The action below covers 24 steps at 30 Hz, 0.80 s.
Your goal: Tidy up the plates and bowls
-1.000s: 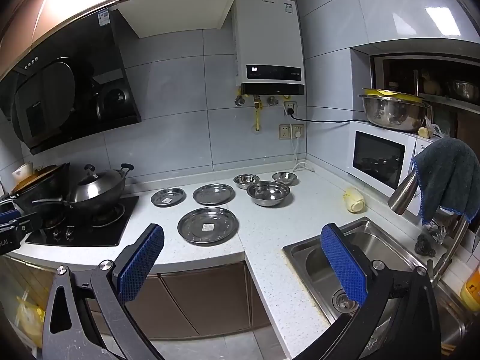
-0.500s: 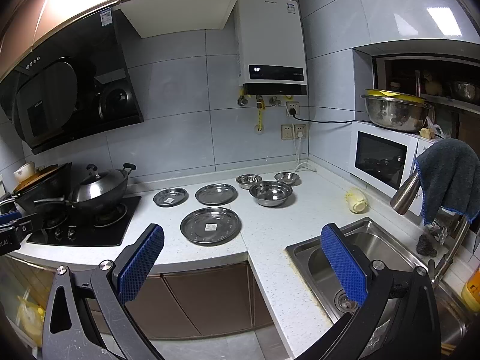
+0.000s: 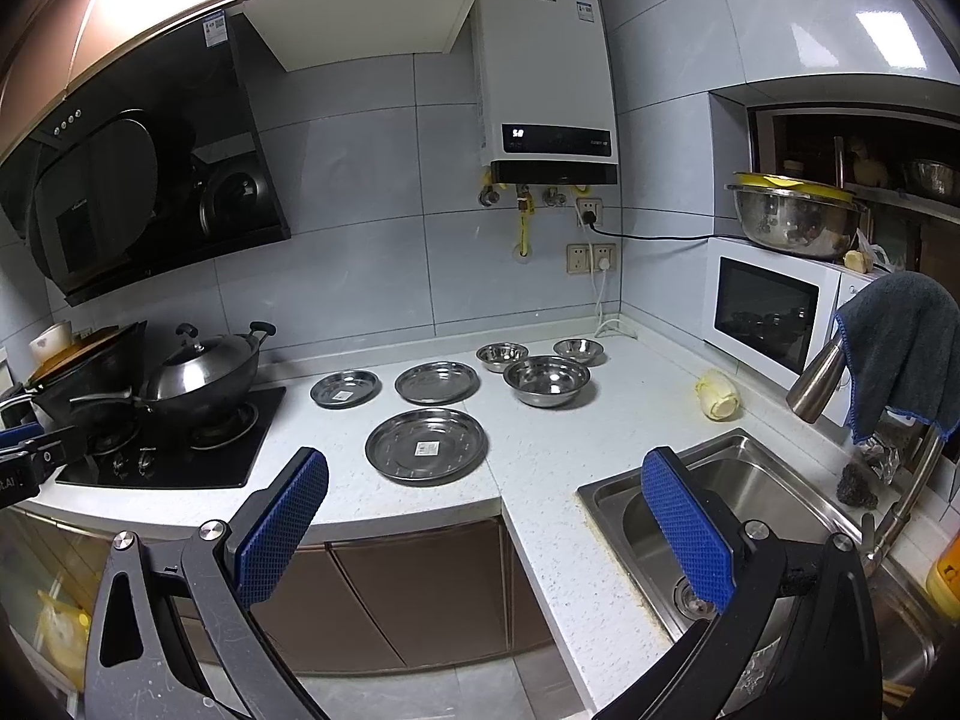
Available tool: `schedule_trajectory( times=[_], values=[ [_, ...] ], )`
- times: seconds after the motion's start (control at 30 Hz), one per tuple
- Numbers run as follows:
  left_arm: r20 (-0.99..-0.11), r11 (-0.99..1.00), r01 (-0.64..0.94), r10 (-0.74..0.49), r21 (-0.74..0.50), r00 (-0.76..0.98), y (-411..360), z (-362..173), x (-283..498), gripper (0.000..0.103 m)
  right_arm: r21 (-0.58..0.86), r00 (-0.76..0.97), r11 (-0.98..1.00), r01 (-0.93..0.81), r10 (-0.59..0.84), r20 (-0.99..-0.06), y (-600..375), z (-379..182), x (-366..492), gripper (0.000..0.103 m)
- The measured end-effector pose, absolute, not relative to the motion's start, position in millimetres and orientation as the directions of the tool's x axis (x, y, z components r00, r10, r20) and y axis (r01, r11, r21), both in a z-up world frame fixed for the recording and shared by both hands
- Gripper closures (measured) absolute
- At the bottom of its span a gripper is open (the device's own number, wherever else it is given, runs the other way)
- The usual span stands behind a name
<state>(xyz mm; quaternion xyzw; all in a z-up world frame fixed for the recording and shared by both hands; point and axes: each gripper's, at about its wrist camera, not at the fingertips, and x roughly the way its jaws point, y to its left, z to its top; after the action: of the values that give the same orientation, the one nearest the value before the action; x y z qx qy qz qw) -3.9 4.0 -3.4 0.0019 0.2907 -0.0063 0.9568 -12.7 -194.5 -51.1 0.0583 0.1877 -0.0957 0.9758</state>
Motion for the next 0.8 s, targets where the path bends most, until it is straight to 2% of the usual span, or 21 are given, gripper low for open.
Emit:
schedule_trajectory(
  times=[0.8],
  values=[
    [-0.568,1.000,0.014,-0.014,-0.005,0.823,4.7,-11.1,-1.7,0.035,0.082,0.906,0.974,0.211,-0.163,-0.391,-192.0,-56.1,-9.6,0.001]
  ],
)
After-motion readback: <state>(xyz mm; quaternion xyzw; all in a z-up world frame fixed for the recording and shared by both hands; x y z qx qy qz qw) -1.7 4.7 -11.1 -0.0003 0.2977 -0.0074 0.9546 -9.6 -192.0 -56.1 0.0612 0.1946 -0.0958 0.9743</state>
